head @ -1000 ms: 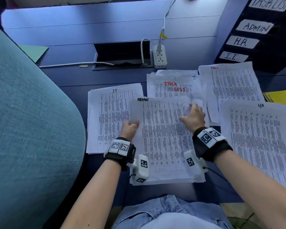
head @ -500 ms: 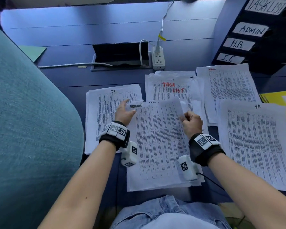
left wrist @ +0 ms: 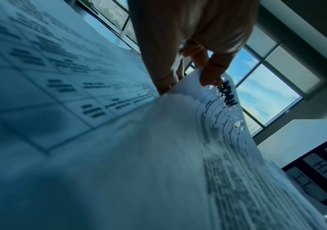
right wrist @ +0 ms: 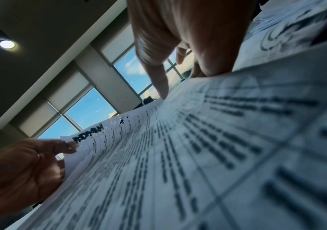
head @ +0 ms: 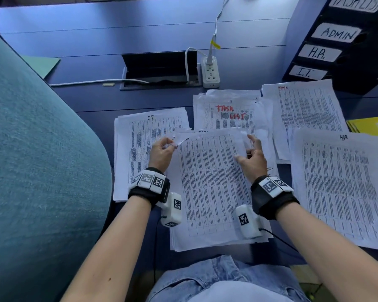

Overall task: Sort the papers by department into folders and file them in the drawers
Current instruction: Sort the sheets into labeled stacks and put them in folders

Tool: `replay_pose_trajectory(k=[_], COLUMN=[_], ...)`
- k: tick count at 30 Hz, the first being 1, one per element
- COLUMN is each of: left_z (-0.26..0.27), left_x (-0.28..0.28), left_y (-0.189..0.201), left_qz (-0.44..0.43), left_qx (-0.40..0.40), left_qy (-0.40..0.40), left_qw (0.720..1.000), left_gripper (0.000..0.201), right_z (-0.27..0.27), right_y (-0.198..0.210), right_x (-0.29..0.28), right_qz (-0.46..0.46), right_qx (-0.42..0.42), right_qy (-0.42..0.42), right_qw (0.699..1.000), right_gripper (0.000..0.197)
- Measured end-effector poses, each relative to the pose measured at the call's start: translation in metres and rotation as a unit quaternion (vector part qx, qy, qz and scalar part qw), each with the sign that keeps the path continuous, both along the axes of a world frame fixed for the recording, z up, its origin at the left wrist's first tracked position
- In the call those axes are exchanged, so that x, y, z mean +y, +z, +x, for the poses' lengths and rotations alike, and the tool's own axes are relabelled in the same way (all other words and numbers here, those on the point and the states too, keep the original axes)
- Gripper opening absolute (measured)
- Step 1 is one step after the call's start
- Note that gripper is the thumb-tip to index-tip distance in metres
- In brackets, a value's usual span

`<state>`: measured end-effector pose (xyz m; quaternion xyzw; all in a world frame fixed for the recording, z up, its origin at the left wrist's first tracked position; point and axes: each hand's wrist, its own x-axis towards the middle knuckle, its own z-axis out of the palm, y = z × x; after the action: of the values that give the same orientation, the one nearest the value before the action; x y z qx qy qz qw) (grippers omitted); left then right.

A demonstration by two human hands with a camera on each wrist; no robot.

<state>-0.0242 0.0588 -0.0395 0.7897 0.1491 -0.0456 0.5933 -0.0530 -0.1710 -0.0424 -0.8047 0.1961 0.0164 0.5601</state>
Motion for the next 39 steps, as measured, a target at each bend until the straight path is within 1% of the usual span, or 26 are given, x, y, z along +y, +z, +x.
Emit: replay_pose_trajectory(k=[2,3,5,6,8,10,11,13,15,16,18,20,21,22,24,25,27,29,31,32,33,34,35,37,38,39], left_z=[-0.003,-0.003,-0.004,-0.005,-0.008,-0.012,-0.014,-0.016,-0.016,-0.014,-0.01,-0.005,-0.002,0.001,0.005,0.006,0.008,0.009,0.008,0.007,0.007,0.006,0.006,0.007,0.006,0.007], left_x=[0.0,0.0,0.0,0.0,-0.002,-0.005,-0.007,-0.007,-0.005,-0.004,-0.001,0.001,0.001,0.002,0.002,0.0,-0.003,-0.004,-0.005,-0.006,-0.006,-0.006,-0.005,-0.001,-0.001,-0.003], left_y=[0.001,0.001,0.002,0.003,0.011,0.017,0.02,0.022,0.023,0.022,0.02,0.014,0.01,0.006,0.001,0.0,0.001,0.002,0.006,0.008,0.011,0.014,0.018,0.024,0.029,0.032], left_qz=[-0.055,-0.079,-0.112,-0.121,-0.128,-0.156,-0.172,-0.187,-0.202,-0.197,-0.157,-0.058,0.007,0.087,0.246,0.292,0.329,0.35,0.361,0.345,0.3,0.23,0.155,0.028,-0.009,-0.024], left_qx=[0.004,0.002,-0.002,-0.007,-0.022,-0.03,-0.029,-0.025,-0.01,-0.003,0.002,0.013,0.024,0.041,0.072,0.082,0.066,0.012,-0.056,-0.081,-0.092,-0.084,-0.063,-0.021,-0.006,0.004], left_qy=[0.019,0.029,0.051,0.058,0.045,0.017,-0.001,-0.029,-0.025,-0.016,-0.011,-0.033,-0.064,-0.105,-0.177,-0.193,-0.18,-0.148,-0.139,-0.155,-0.176,-0.202,-0.221,-0.236,-0.236,-0.228], left_qw=[0.998,0.996,0.992,0.991,0.99,0.987,0.985,0.982,0.979,0.98,0.988,0.998,0.998,0.99,0.95,0.933,0.925,0.925,0.92,0.922,0.933,0.948,0.961,0.971,0.972,0.973], left_gripper=[0.03,0.03,0.03,0.029,0.028,0.036,0.041,0.036,0.027,0.025,0.024,0.022,0.019,0.024,0.043,0.049,0.047,0.03,0.015,0.012,0.009,0.007,0.012,0.019,0.019,0.024], right_z=[0.001,0.001,0.004,0.005,0.008,0.011,0.012,0.015,0.012,0.009,0.003,-0.004,-0.007,-0.008,-0.01,-0.009,-0.008,-0.007,-0.006,-0.005,-0.003,-0.002,0.0,0.001,0.002,0.001], right_y=[0.004,0.006,0.009,0.012,0.017,0.021,0.023,0.022,0.02,0.017,0.009,0.003,0.001,-0.002,-0.003,-0.003,-0.002,-0.001,-0.001,-0.001,-0.001,-0.001,-0.001,0.001,0.002,0.004], right_x=[0.001,0.002,0.006,0.01,0.02,0.03,0.034,0.041,0.048,0.049,0.048,0.048,0.048,0.048,0.048,0.047,0.046,0.046,0.046,0.046,0.045,0.044,0.043,0.044,0.045,0.046], right_qz=[0.019,-0.01,-0.134,-0.205,-0.314,-0.374,-0.39,-0.4,-0.408,-0.422,-0.447,-0.465,-0.462,-0.453,-0.437,-0.432,-0.419,-0.418,-0.428,-0.434,-0.443,-0.453,-0.456,-0.447,-0.439,-0.435], right_qx=[-0.006,-0.016,-0.039,-0.051,-0.086,-0.109,-0.106,-0.11,-0.175,-0.221,-0.272,-0.277,-0.275,-0.276,-0.26,-0.247,-0.229,-0.221,-0.213,-0.214,-0.222,-0.231,-0.236,-0.242,-0.254,-0.263], right_qy=[0.007,0.006,0.04,0.074,0.156,0.231,0.259,0.284,0.279,0.268,0.271,0.296,0.306,0.314,0.327,0.332,0.331,0.33,0.326,0.323,0.316,0.309,0.3,0.272,0.255,0.246], right_qw=[1.0,1.0,0.989,0.975,0.932,0.892,0.877,0.865,0.852,0.837,0.808,0.787,0.786,0.787,0.797,0.802,0.814,0.817,0.816,0.814,0.809,0.804,0.804,0.817,0.824,0.825], right_gripper=[0.076,0.081,0.085,0.085,0.085,0.083,0.078,0.051,0.018,0.014,0.027,0.033,0.035,0.035,0.032,0.028,0.018,0.016,0.02,0.019,0.017,0.016,0.02,0.048,0.058,0.062])
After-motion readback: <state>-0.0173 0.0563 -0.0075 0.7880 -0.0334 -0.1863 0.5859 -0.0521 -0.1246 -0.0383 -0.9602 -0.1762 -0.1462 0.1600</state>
